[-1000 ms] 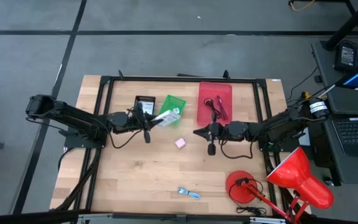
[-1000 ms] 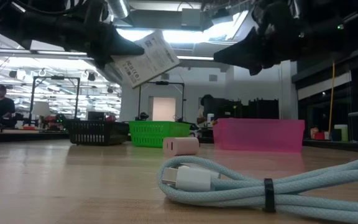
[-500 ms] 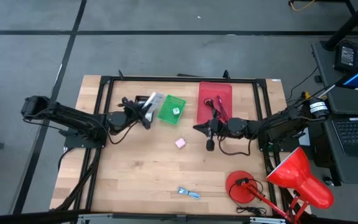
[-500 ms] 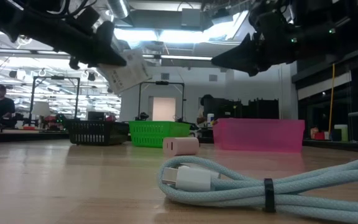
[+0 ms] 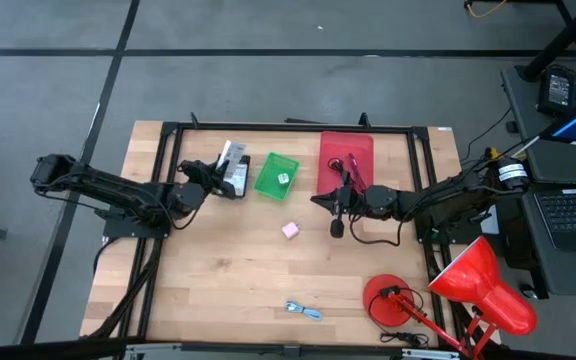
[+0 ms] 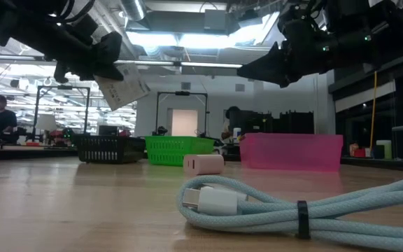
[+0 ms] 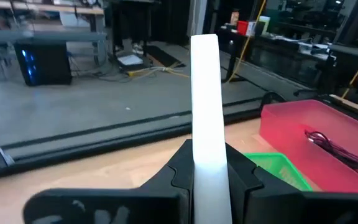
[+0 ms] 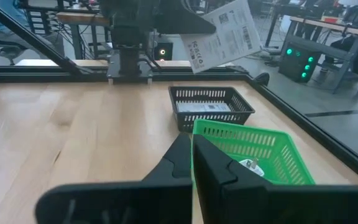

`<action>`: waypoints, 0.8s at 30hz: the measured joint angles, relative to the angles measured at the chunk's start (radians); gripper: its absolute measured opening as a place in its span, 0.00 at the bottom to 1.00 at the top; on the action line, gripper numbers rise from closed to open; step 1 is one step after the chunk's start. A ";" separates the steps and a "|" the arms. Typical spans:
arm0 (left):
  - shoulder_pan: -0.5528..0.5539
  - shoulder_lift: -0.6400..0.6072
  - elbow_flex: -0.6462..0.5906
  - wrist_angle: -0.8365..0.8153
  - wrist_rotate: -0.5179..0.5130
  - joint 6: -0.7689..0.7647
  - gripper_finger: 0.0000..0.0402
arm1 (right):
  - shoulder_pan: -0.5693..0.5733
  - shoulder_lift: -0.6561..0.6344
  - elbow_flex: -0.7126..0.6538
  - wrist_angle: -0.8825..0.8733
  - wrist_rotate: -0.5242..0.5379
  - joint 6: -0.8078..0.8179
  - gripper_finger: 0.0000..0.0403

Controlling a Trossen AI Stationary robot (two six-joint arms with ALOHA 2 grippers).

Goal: Pick and place items into bin
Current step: Stack the white box on top of the white box

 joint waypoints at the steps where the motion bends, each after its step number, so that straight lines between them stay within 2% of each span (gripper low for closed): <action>1: 0.000 0.000 0.000 -0.012 0.005 -0.024 0.08 | 0.000 0.000 0.000 0.000 0.000 0.000 0.00; 10: 0.000 0.054 0.000 -0.100 0.010 -0.215 0.08 | 0.000 0.000 0.001 0.066 0.000 -0.003 0.00; 24: 0.000 0.213 0.000 -0.117 0.009 -0.500 0.08 | 0.000 0.000 0.019 0.096 0.000 -0.003 0.00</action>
